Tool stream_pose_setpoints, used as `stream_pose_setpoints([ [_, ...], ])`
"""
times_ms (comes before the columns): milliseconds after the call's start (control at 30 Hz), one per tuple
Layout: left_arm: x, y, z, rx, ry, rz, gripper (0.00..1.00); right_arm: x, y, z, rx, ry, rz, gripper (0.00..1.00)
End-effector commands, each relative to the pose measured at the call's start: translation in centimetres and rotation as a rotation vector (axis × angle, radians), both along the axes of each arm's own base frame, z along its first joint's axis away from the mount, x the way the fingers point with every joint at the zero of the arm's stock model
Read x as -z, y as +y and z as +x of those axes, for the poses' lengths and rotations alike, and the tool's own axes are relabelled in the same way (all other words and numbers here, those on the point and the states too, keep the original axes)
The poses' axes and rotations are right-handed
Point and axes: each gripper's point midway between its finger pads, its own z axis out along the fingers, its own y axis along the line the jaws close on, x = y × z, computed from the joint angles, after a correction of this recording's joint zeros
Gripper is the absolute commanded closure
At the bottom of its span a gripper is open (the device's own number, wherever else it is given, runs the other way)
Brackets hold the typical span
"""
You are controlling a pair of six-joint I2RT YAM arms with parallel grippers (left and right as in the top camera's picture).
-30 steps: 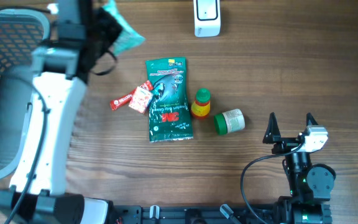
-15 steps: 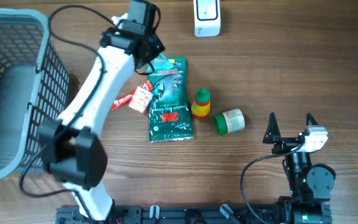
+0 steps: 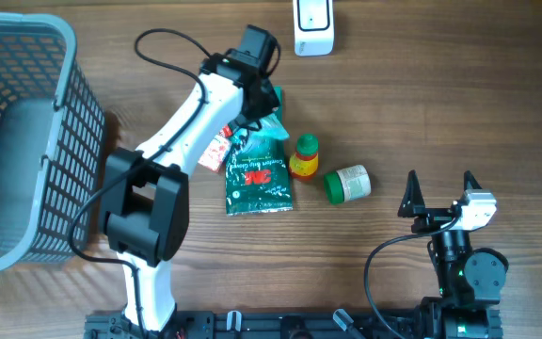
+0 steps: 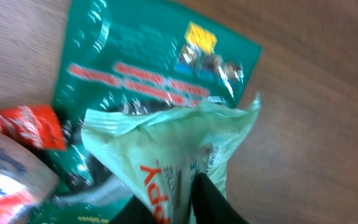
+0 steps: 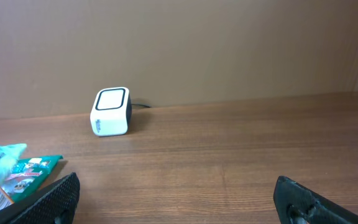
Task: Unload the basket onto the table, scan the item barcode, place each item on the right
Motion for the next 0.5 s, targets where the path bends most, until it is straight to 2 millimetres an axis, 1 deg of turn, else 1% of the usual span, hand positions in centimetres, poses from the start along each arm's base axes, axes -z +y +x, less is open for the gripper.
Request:
stream_pose_setpoints([
  [0,0.7,-1.6,-1.3,0.051,0.022,0.002,0.49,0.0,-0.3,0.0,0.016,-0.002,-0.007,0.0],
  [67,0.7,-1.9,-1.4,0.06,0.022,0.002,0.39,0.0,-0.3,0.0,0.016,-0.002,-0.007,0.0],
  [133,0.7,-2.0,-1.5,0.061,0.024,0.003,0.35,0.0,-0.3,0.0,0.016,-0.002,-0.007,0.0],
  [233,0.5,-1.6,-1.6,0.056,0.028,0.005,0.32,0.0,-0.3,0.0,0.016,-0.002,-0.007,0.0],
  [300,0.0,-1.3,-1.5,0.049,0.014,0.014,0.31,0.0,-0.3,0.0,0.016,-0.002,-0.007,0.0],
  [400,-2.0,0.2,-0.6,0.017,-0.067,0.081,0.28,0.0,-0.3,0.0,0.016,-0.002,-0.007,0.0],
  [433,-2.9,0.8,-0.3,0.003,-0.104,0.111,0.27,0.0,-0.3,0.0,0.016,-0.002,-0.007,0.0],
  [467,-4.3,1.6,0.2,-0.018,-0.154,0.146,0.26,0.0,-0.3,0.0,0.016,-0.002,-0.007,0.0],
])
